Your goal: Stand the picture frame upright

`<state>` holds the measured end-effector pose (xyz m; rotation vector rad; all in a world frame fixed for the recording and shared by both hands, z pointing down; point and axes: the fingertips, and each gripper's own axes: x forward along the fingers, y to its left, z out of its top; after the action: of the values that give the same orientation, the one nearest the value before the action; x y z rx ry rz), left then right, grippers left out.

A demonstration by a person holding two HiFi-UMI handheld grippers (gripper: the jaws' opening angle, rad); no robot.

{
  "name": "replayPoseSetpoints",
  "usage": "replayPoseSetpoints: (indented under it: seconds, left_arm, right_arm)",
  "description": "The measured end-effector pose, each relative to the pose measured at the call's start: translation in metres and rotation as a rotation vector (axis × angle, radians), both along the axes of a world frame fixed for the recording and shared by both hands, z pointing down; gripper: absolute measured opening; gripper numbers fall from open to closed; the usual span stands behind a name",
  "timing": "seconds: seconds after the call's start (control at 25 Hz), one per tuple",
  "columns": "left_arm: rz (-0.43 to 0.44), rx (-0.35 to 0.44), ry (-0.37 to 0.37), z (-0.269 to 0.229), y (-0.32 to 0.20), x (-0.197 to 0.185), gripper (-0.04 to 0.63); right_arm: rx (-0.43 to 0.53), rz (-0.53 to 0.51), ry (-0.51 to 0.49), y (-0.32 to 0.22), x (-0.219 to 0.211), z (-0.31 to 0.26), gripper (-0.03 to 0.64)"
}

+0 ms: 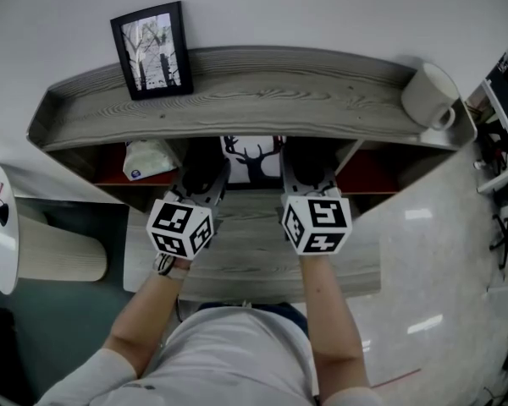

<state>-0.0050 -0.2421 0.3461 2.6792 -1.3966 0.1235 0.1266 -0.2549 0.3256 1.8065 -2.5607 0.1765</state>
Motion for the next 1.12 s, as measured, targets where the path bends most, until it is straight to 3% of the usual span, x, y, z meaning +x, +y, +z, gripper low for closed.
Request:
replayPoseSetpoints:
  seconds: [1.12]
  left_arm:
    - [-0.050,0.039,0.050,-0.005,-0.046,0.018,0.112]
  right_arm:
    - [0.035,0.009,-0.084,-0.038,0.018,-0.003,0.080]
